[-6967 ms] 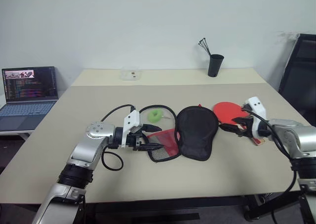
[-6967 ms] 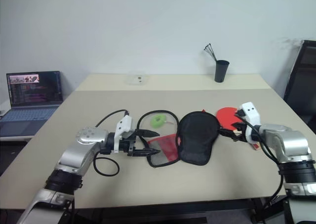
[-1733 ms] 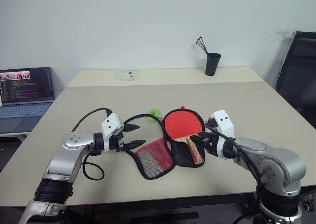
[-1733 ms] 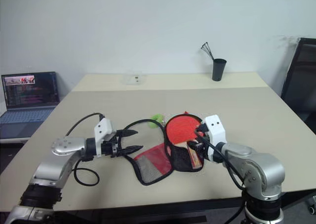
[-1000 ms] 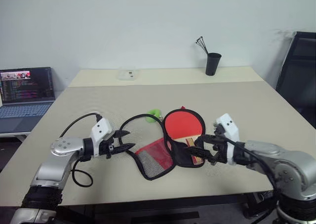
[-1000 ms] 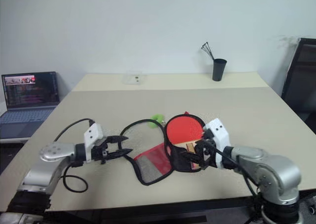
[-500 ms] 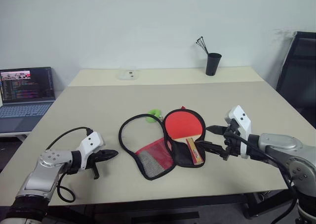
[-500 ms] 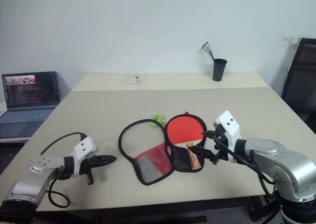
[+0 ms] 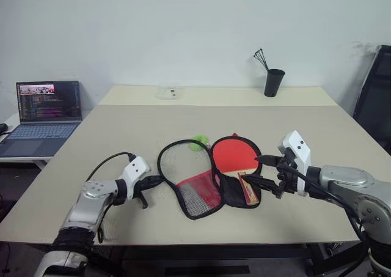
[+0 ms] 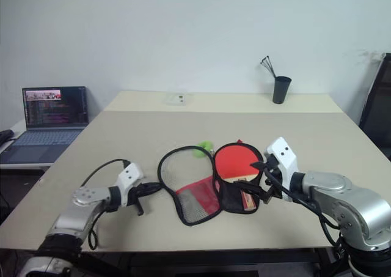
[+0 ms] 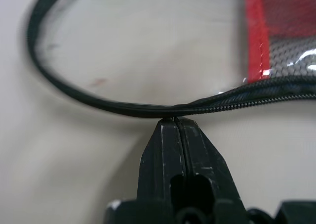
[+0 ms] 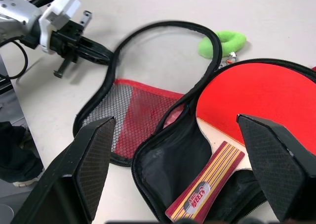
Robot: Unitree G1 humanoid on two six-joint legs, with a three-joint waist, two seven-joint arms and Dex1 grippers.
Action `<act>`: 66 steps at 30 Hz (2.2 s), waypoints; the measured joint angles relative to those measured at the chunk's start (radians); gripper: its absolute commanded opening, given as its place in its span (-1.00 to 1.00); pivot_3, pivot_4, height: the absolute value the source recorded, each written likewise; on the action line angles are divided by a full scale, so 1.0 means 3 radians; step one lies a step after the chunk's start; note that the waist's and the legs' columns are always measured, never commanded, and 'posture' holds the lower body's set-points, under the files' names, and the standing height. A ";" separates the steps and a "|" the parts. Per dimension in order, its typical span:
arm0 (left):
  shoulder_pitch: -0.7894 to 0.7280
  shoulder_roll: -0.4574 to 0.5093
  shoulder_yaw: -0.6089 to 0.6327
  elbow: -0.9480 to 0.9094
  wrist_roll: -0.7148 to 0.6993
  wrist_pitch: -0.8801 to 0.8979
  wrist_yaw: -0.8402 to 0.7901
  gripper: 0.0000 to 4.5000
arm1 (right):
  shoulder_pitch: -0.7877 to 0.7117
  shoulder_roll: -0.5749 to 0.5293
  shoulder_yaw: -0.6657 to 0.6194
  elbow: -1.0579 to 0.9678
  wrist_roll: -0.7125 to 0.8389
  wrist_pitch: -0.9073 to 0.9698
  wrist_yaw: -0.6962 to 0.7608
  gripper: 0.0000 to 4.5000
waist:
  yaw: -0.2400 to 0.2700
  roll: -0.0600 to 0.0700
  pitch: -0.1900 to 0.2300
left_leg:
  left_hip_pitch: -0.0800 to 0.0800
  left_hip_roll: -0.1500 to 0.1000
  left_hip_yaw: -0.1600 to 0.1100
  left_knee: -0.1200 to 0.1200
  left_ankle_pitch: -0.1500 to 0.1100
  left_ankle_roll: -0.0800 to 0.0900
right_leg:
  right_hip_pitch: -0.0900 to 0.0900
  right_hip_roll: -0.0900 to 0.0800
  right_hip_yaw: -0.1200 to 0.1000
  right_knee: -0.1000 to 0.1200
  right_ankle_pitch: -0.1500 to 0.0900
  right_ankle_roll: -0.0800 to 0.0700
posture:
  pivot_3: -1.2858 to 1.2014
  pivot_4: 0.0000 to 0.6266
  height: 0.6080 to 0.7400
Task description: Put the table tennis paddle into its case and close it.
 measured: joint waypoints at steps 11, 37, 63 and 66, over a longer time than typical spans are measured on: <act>-0.0295 -0.0219 -0.0108 -0.0142 -0.0053 0.0144 -0.0150 -0.99 | 0.0073 -0.0031 -0.0018 -0.0001 0.0055 0.0000 -0.0021 0.90 | -0.0014 -0.0003 0.0002 | -0.0007 -0.0001 -0.0013 0.0000 0.0000 0.0000 | -0.0001 0.0004 -0.0025 -0.0002 0.0000 0.0000 | 0.03 -0.52 1.00; -0.1293 -0.0894 -0.0331 0.0522 -0.0005 -0.0196 -0.0109 -1.00 | 0.0051 -0.0019 -0.0102 0.0989 -0.0180 -0.0234 -0.0387 0.95 | -0.0089 -0.0005 0.0004 | -0.0013 0.0000 -0.0022 0.0016 -0.0002 0.0003 | 0.0006 0.0017 -0.0027 -0.0004 0.0000 0.0000 | 0.03 -0.52 1.00; -0.0518 -0.0189 0.0043 -0.1019 -0.0681 0.0738 -0.0344 -1.00 | -0.0269 0.0513 0.0671 0.2146 -0.0912 -0.0791 -0.0171 0.78 | -0.0103 -0.0004 0.0005 | -0.0005 0.0001 -0.0021 0.0019 -0.0002 0.0003 | 0.0008 0.0017 -0.0024 0.0002 0.0000 -0.0001 | 0.03 -0.52 1.00; -0.0518 -0.0197 0.0012 -0.1019 -0.0679 0.0738 -0.0343 -1.00 | -0.0316 0.0580 0.0699 0.2222 -0.0974 -0.0795 -0.0162 0.38 | -0.0106 -0.0004 0.0005 | 0.0001 0.0003 -0.0019 0.0019 -0.0002 0.0003 | 0.0011 0.0019 -0.0024 0.0005 0.0000 -0.0001 | 0.03 -0.52 1.00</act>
